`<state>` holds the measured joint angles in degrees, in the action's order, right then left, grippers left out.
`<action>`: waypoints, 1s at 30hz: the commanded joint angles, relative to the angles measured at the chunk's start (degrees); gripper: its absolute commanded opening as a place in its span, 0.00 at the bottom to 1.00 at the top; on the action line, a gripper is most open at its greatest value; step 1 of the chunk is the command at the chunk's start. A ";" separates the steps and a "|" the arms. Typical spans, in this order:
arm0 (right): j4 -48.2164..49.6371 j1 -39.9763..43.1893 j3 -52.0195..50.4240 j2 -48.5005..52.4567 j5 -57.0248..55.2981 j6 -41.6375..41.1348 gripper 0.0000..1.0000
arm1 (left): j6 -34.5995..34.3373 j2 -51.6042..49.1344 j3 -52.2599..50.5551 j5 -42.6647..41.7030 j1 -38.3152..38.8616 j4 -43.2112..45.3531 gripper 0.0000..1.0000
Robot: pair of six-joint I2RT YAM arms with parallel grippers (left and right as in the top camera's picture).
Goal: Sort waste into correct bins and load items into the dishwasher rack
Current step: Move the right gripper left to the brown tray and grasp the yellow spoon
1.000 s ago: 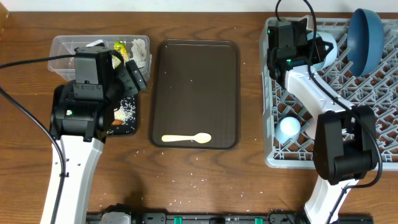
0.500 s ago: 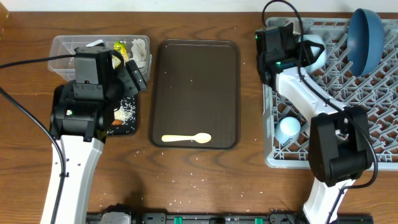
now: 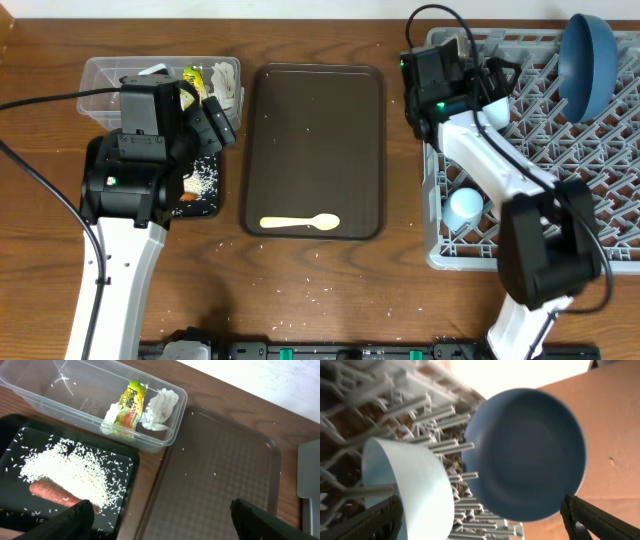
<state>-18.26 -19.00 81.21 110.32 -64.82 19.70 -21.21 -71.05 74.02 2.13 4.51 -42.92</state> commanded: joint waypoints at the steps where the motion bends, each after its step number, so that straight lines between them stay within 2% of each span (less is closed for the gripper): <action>1: -1.75 -0.57 0.44 -9.29 8.85 -0.85 0.99 | -0.52 -0.11 0.11 0.48 -0.26 0.04 0.89; 3: -4.76 -0.83 0.44 -13.22 18.01 -0.85 0.99 | -0.52 -0.11 0.11 0.48 -0.26 0.04 0.89; 7: -11.17 -1.95 0.44 -19.93 45.16 -1.84 0.99 | -0.52 -0.11 0.11 0.48 -0.26 0.04 0.90; 12: -15.89 -2.08 0.42 -22.69 81.68 -2.21 0.99 | -0.52 -0.11 0.09 0.48 -0.26 0.04 0.89; 13: -16.98 -2.08 0.09 -22.18 89.00 -4.57 0.99 | -0.52 -0.11 0.09 0.48 -0.26 0.04 0.89; 16: -18.08 -2.08 -1.84 -20.57 94.75 -15.54 0.99 | -0.52 -0.11 0.11 0.48 -0.26 0.04 0.90; 20: -18.58 -2.56 -7.04 -17.38 95.32 -28.63 0.96 | -0.52 -0.11 0.11 0.48 -0.26 0.04 0.89; 25: -14.56 -4.98 -14.53 -13.60 95.34 -37.13 0.98 | -0.52 -0.11 0.11 0.48 -0.26 0.04 0.89; 30: -7.45 -9.11 -19.47 -10.86 98.09 -42.97 0.83 | -0.52 -0.11 0.11 0.48 -0.26 0.04 0.89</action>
<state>-28.01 -25.43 63.24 98.96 29.63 -15.64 -21.21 -71.05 74.02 2.13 4.51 -42.92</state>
